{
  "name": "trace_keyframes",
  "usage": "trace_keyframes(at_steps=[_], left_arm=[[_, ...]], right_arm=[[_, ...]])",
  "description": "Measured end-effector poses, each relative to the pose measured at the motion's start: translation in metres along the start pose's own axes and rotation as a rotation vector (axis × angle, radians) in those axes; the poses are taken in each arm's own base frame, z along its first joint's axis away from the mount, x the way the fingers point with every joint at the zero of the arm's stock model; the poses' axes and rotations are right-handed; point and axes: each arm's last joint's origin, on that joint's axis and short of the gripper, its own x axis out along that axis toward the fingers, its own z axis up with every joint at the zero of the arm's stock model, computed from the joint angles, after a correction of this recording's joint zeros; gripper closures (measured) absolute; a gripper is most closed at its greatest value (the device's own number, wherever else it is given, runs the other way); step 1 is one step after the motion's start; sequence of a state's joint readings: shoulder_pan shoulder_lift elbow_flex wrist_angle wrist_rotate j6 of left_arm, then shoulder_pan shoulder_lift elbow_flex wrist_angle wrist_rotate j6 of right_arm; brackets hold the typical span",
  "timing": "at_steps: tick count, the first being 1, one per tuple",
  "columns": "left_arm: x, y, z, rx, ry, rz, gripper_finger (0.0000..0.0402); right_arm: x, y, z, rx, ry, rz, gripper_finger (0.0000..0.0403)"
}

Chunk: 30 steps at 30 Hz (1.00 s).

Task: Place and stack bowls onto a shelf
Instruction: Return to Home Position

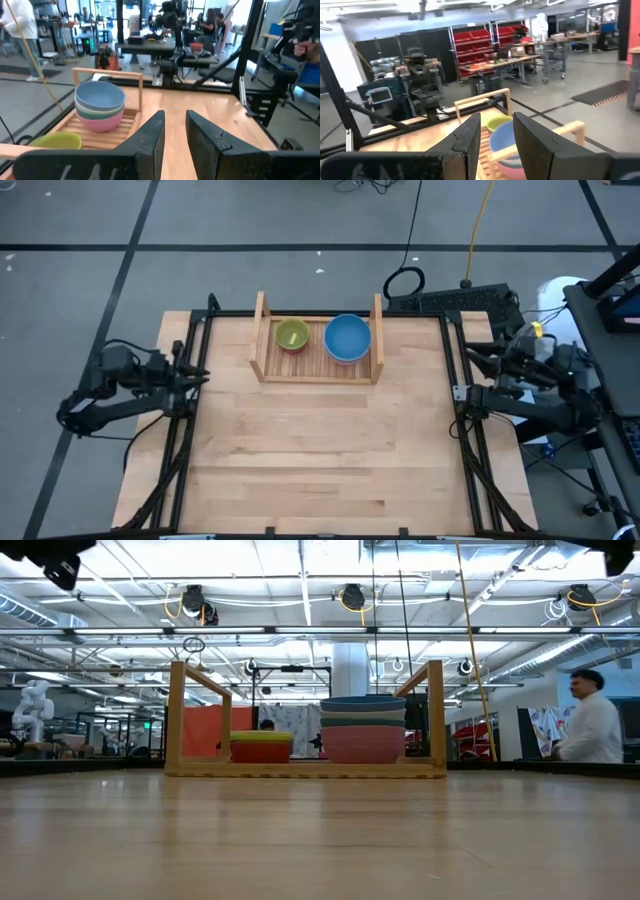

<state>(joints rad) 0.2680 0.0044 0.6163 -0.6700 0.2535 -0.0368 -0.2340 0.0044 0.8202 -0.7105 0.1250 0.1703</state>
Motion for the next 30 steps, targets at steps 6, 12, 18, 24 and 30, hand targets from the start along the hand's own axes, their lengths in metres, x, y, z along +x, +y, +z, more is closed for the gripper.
trace_keyframes(at_steps=[6,12,18,24,30], left_arm=[[0.010,0.003,-0.005,0.002,-0.033,-0.001,0.0319],[0.011,0.003,-0.005,0.027,-0.043,0.012,0.0319],[0.013,0.004,-0.003,0.057,-0.088,0.017,0.0319],[0.029,0.009,-0.018,0.078,-0.098,0.018,0.0319],[0.041,0.013,-0.038,0.060,-0.039,0.018,0.0319]], right_arm=[[0.013,0.001,-0.011,-0.010,0.013,0.023,0.0293],[0.025,0.001,-0.019,0.001,-0.004,0.033,0.0293],[0.039,0.001,-0.031,0.002,-0.022,0.056,0.0293],[0.053,0.001,-0.046,0.005,-0.034,0.089,0.0293],[0.060,0.001,-0.057,0.000,-0.007,0.107,0.0293]])
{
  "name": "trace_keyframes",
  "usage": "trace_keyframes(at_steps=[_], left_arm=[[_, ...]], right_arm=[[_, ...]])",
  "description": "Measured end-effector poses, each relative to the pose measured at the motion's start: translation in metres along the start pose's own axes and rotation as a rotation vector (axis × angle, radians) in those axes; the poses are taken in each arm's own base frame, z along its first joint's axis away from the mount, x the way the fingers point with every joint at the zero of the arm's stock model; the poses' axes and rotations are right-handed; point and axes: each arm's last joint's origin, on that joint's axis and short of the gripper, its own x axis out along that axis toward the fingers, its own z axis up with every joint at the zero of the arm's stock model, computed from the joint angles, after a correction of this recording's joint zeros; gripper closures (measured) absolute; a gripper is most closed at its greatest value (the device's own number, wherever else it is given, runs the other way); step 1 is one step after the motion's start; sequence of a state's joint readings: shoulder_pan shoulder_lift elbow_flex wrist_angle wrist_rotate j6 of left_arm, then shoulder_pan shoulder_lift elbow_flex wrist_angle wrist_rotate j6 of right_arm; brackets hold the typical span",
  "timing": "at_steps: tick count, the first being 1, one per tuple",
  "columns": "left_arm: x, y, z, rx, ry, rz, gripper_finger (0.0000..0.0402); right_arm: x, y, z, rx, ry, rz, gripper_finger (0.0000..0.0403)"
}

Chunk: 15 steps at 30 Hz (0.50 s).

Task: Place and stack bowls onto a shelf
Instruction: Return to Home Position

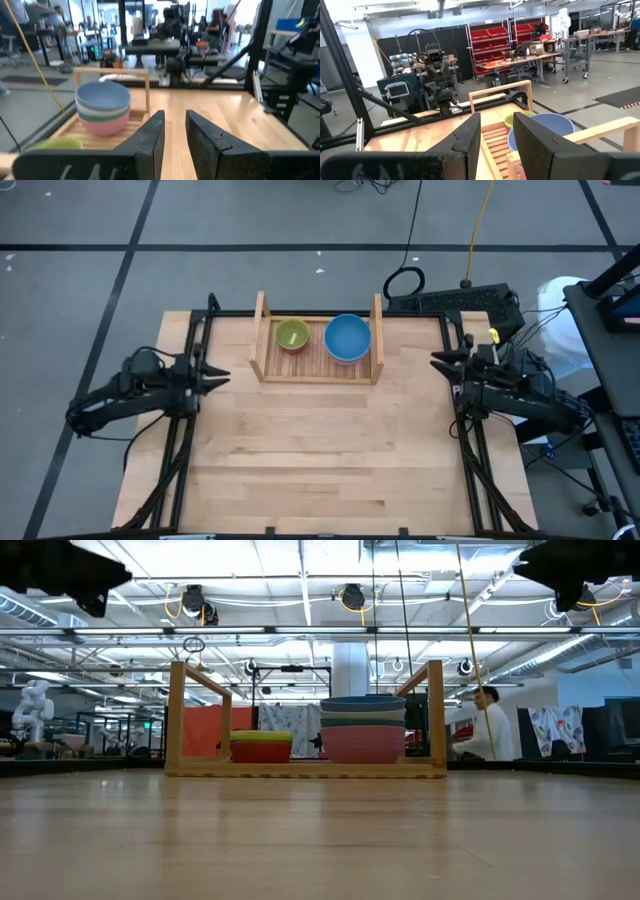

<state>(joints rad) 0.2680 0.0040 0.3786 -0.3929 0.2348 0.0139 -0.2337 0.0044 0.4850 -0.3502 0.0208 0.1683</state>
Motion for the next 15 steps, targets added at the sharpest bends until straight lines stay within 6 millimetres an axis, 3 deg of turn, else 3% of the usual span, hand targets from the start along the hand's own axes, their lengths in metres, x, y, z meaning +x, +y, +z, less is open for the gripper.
trace_keyframes(at_steps=[15], left_arm=[[0.019,0.004,-0.048,-0.024,0.141,-0.011,0.0319]], right_arm=[[0.021,-0.004,-0.029,-0.001,-0.059,0.037,0.0293]])
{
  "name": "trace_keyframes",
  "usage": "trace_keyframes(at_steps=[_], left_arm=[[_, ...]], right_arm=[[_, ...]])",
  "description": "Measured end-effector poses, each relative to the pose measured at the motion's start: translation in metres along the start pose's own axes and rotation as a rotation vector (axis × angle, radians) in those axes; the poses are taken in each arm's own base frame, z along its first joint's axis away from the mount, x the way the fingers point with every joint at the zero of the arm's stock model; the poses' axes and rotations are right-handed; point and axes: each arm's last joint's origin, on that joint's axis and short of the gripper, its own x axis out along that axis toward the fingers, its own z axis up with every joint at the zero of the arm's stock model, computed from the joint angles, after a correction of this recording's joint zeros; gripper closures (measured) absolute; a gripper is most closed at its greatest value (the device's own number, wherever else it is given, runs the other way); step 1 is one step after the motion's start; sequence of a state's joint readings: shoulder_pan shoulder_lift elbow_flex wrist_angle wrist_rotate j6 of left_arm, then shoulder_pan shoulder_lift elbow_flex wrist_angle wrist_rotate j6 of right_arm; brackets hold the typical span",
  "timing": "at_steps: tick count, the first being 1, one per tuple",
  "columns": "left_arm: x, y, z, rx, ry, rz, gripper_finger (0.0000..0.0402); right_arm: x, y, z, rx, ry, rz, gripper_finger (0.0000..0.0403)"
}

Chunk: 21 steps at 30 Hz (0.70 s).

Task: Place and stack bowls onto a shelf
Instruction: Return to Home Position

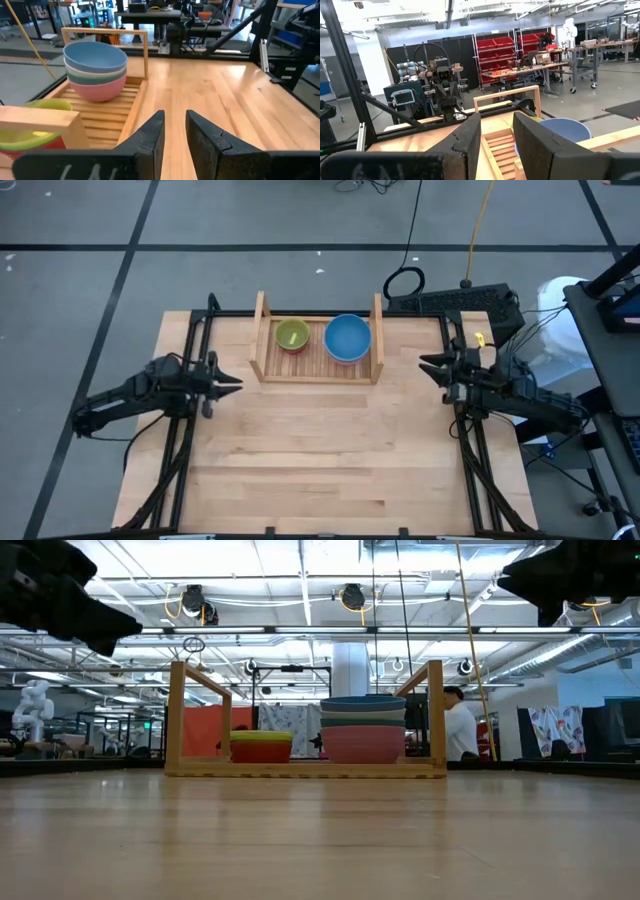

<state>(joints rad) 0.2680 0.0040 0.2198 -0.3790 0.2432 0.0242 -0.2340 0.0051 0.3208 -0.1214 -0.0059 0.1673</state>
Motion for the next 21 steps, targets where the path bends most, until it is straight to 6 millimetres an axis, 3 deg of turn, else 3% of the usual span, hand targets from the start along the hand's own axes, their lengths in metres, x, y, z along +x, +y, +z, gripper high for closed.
trace_keyframes(at_steps=[13,21], left_arm=[[0.013,0.003,-0.022,0.030,0.001,0.000,0.0319],[0.014,0.003,-0.022,0.055,0.004,0.000,0.0319]], right_arm=[[0.007,-0.004,-0.021,0.005,0.007,-0.001,0.0293],[0.012,-0.004,-0.034,0.002,-0.027,0.058,0.0293]])
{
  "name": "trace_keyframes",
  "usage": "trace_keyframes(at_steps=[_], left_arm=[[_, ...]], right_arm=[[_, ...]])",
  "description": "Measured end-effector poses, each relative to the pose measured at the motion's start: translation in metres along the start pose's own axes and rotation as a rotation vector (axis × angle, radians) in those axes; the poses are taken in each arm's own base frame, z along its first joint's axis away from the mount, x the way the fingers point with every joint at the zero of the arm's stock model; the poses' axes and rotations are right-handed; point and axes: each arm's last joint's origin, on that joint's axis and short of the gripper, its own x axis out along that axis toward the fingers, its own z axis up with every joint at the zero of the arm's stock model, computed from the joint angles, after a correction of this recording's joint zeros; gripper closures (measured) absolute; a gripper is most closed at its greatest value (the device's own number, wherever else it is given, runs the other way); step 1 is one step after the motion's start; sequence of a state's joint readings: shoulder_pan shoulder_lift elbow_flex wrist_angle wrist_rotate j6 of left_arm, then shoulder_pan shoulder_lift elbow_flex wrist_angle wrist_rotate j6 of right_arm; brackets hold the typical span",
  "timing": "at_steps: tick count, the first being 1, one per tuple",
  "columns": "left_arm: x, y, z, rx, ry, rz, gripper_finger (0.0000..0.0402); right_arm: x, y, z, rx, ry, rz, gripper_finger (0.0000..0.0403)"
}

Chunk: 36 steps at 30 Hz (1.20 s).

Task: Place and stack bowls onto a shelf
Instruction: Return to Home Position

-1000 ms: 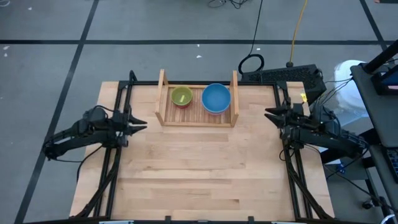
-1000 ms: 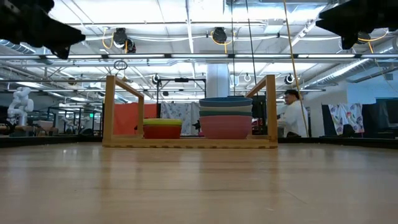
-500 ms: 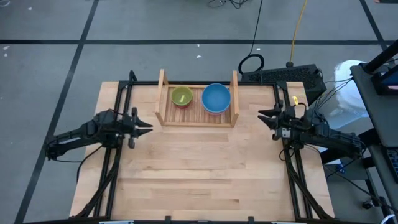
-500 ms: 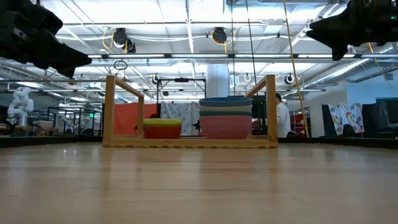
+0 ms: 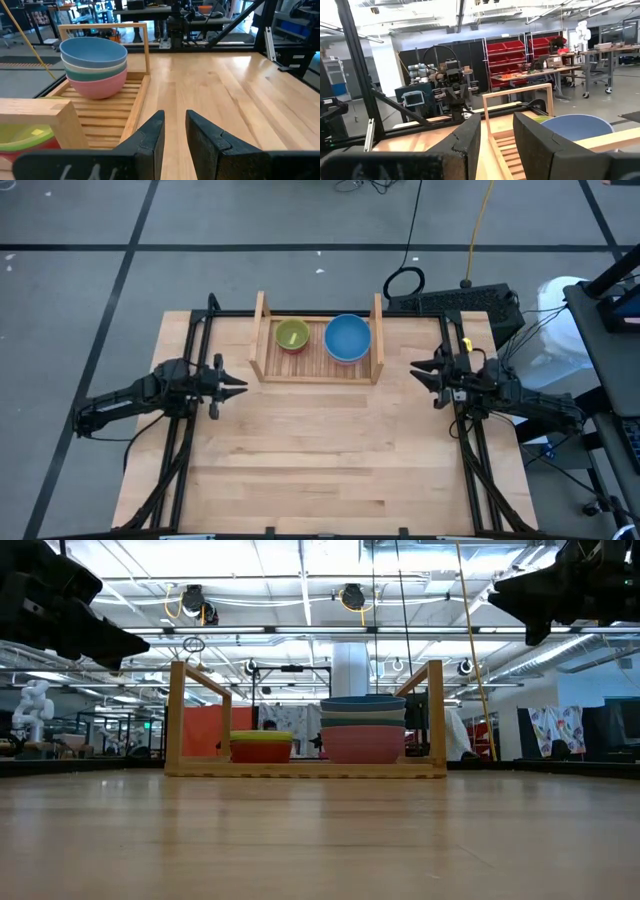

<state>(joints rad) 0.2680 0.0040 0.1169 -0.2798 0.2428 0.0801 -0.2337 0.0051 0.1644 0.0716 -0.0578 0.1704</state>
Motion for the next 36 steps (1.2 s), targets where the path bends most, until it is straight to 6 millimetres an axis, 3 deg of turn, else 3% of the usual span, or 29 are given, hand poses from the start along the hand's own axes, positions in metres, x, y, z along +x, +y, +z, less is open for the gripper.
trace_keyframes(at_steps=[16,36], left_arm=[[0.000,0.000,-0.001,0.016,0.008,-0.002,0.0319],[0.002,0.000,-0.007,0.082,0.038,-0.009,0.0319]], right_arm=[[0.003,-0.004,-0.023,0.010,0.040,-0.007,0.0293],[0.003,-0.004,-0.024,0.029,0.021,-0.006,0.0293]])
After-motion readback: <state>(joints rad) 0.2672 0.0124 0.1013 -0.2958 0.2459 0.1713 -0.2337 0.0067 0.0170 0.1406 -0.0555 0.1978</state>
